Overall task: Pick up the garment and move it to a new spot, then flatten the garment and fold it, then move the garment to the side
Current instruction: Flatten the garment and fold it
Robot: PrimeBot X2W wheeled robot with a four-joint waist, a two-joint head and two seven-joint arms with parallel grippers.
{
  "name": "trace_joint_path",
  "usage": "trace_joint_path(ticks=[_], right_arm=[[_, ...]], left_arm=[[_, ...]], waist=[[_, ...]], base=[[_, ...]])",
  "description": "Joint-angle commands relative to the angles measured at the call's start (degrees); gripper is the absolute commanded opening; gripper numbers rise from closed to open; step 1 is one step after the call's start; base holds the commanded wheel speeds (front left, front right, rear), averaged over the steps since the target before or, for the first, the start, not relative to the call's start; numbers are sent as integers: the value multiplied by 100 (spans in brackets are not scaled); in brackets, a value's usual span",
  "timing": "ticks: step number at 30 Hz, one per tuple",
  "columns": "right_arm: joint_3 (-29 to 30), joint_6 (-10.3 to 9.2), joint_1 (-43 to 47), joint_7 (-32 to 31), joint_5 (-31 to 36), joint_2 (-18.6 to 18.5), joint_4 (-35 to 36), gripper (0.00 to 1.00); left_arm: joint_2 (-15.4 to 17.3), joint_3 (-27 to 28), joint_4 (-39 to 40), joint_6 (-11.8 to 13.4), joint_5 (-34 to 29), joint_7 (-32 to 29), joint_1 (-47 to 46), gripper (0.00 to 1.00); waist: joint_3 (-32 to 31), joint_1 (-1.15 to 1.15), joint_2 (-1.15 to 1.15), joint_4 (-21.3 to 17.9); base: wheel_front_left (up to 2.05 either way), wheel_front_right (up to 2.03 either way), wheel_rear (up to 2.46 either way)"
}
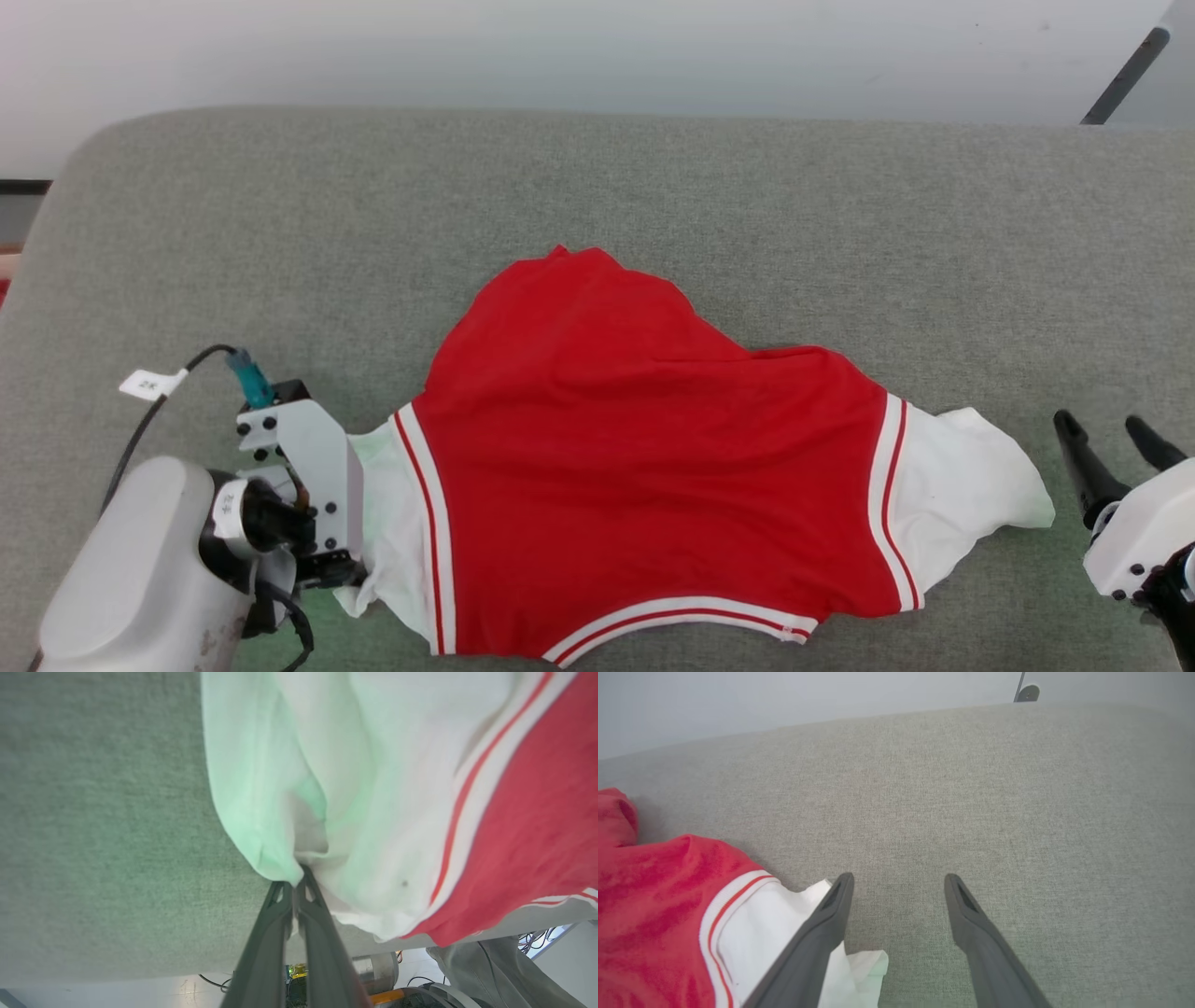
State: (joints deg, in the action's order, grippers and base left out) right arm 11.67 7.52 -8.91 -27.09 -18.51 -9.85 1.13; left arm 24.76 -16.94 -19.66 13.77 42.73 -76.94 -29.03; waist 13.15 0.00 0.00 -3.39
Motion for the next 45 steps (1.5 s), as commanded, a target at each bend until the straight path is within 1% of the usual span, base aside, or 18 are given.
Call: trace_joint_path(ticks=[1,6,9,13,17,23,24,25,30,35,37,40,42,45], right_arm=[[-22,-6,-33,-140,-106,-32,38,100],[-224,-6,73,-1079,-467,-200,281,100],[-303,-6,166,-1620,-615,-313,453,100],[-360,-6,257,-2150,-712,-370,636,100],[-420,-6,326,-2439,-790,-346,683,100],[-493,-6,252,-2583,-754,-319,468,100],[-521,-6,225,-2608,-753,-326,413,41],[-561,-6,189,-2589,-702,-370,364,0],[-595,-6,25,-2580,-788,-440,100,0],[-482,-5,-279,-2801,-1148,-454,9,0],[-385,-5,-434,-2902,-1311,-434,50,0],[-241,-5,-701,-3064,-1523,-526,97,0],[-193,-5,-809,-3094,-1544,-519,111,0],[-91,-5,-1264,-3168,-1612,-532,133,0]], left_arm=[[-58,-28,-2,-33,17,76,82,0],[-41,-57,110,-91,-57,247,43,0],[-97,-74,140,-69,-30,272,29,0],[-181,-122,244,-90,-17,305,-18,0],[-251,-171,308,-118,-29,360,-89,0],[-396,-192,318,-171,29,490,-199,0],[-405,-193,299,-181,29,521,-217,0],[-415,-191,274,-186,35,540,-225,0],[-440,-186,147,-262,59,647,-274,0],[-387,-84,70,-314,126,735,-405,0],[-347,-46,74,-349,149,725,-481,0],[-250,16,96,-397,190,611,-631,0],[-221,44,113,-410,208,595,-691,0],[-142,116,157,-429,190,589,-992,0]], waist=[[14,0,0,10],[96,0,0,53],[159,0,0,97],[271,0,0,179],[397,0,0,260],[593,0,0,379],[613,0,0,390],[629,0,0,402],[660,0,0,437],[552,0,0,426],[469,0,0,419],[303,0,0,406],[242,0,0,402],[-40,0,0,375]], base=[[0,0,0],[0,0,0],[0,0,0],[0,0,0],[0,0,0],[0,0,0],[0,0,0],[0,0,0],[0,0,0],[0,0,0],[0,0,0],[0,0,0],[0,0,0],[0,0,0]])
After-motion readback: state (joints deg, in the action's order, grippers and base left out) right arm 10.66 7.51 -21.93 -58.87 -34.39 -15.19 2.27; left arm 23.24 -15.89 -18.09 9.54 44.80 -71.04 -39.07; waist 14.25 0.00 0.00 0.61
